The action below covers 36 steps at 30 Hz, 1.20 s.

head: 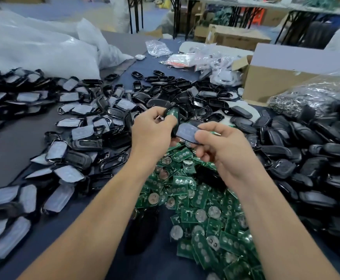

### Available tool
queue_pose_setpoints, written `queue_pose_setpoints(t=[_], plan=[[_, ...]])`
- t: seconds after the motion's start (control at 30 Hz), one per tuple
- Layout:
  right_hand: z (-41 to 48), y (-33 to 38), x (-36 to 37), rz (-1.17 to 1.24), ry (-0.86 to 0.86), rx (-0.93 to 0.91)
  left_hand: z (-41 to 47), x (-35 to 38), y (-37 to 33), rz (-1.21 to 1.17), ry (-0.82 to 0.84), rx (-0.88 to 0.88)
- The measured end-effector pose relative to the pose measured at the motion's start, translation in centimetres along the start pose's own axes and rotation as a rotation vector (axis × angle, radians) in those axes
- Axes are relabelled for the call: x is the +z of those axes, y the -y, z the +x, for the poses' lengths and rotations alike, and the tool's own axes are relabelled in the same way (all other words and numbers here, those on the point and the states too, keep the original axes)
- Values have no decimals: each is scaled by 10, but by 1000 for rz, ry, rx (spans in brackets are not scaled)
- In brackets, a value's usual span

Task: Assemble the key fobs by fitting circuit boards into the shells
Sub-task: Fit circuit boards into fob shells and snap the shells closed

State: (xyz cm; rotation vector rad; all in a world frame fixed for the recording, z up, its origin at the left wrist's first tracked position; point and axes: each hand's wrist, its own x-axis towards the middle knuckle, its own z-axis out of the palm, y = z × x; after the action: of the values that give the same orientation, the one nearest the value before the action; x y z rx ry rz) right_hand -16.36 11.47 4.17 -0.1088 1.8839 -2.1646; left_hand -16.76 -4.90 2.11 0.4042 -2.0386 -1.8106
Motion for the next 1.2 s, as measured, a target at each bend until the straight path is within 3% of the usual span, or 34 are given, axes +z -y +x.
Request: queue_pose_setpoints(t=[0.2, 0.63, 0.9, 1.07, 1.2], plan=[[-1, -19, 3, 135, -98, -29, -18, -3, 13, -127, -54, -60], [3, -30, 5, 82, -184, -91, -31, 10, 9, -157, 128, -137], [3, -31, 5, 55, -182, -95, -30, 8, 5, -185, 132, -44], [0, -22, 0, 97, -12, -20, -26, 3, 5, -137, 110, 8], [-1, -12, -16, 222, 192, 160, -20, -5, 2, -156, 231, 59]])
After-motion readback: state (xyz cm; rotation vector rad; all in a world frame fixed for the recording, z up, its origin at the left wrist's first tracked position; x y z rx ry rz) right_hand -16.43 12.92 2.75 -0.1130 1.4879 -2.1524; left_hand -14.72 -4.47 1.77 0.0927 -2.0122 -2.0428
